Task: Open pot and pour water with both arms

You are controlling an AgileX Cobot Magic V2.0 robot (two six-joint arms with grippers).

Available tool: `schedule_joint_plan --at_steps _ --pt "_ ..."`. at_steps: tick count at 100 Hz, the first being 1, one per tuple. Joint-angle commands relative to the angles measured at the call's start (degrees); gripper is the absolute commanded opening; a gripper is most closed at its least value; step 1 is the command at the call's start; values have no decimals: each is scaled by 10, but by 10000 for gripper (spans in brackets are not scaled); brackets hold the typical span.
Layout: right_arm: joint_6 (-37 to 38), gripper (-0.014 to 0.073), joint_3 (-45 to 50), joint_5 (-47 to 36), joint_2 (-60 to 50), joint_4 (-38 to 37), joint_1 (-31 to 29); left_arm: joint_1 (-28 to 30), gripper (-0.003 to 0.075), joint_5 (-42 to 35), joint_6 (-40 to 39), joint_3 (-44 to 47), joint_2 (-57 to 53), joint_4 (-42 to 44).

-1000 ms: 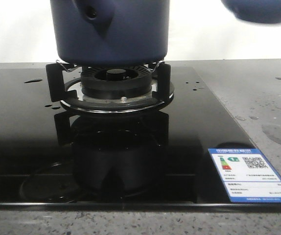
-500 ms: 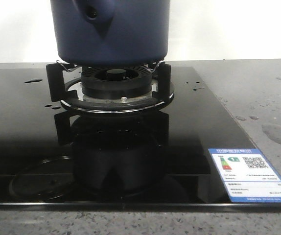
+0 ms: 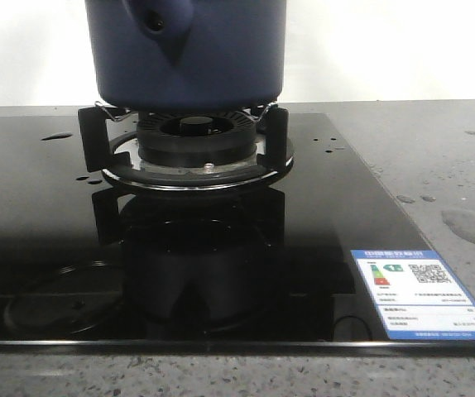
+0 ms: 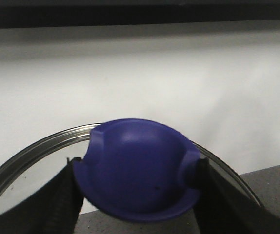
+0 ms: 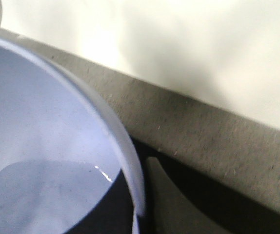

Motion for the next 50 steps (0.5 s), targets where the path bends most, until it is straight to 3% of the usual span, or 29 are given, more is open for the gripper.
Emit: schedule_joint_plan --at_steps 1,27,50 --pt "-34 -52 37 -150 -57 17 9 2 328 4 0 -23 -26 -24" --pt "-57 -57 206 -439 -109 -1 49 2 328 4 0 -23 -26 -24" --pt "-57 -57 289 -615 -117 -23 75 2 328 4 0 -23 -26 -24"
